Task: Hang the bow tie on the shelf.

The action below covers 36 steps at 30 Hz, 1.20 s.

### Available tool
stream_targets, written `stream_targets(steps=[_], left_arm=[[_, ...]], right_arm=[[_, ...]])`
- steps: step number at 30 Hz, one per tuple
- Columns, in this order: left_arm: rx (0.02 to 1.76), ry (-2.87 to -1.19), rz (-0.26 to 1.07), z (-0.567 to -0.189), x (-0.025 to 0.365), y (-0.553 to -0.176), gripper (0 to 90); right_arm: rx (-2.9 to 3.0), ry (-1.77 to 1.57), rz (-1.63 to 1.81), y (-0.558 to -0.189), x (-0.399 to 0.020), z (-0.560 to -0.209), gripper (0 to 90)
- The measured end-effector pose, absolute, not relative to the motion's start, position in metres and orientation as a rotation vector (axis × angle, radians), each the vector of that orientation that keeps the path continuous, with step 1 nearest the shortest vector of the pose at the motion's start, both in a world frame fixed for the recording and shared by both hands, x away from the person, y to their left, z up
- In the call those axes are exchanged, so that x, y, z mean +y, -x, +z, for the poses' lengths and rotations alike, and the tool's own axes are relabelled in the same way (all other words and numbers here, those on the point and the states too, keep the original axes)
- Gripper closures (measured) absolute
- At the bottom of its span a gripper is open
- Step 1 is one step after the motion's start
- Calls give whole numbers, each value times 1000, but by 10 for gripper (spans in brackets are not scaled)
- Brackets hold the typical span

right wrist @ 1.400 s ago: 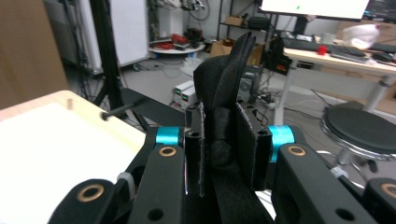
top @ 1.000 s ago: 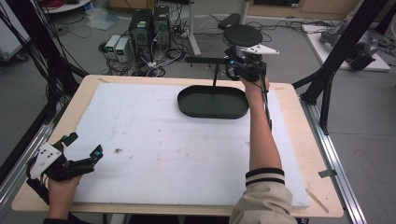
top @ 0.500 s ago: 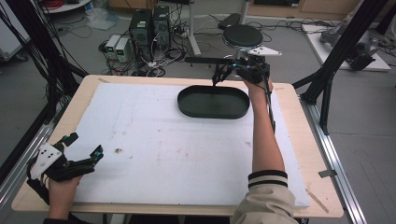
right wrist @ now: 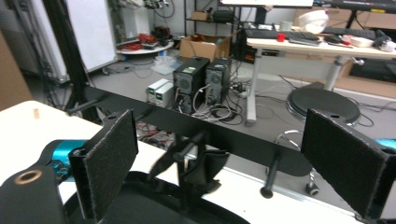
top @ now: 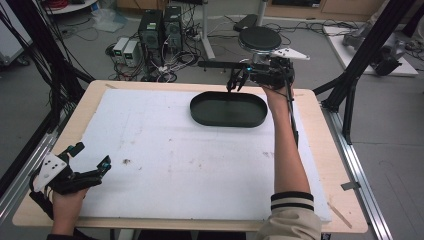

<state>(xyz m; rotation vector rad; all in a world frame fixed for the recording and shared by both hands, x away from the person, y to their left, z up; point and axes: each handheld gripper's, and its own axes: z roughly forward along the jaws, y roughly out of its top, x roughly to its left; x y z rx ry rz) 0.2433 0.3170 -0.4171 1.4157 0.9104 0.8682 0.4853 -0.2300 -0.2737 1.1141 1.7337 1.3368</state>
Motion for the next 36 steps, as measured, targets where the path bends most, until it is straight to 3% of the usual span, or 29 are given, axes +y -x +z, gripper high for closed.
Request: stream_targets(steps=[9,36], left_arm=[[911,-1408,865,-416,317,-243,17],[902,-1419,866,-415,312,-241,17]], right_arm=[[1685,-994,1385,-448,-220,-259,103],[1647,-1060,1417,-336,-263,-287,103]])
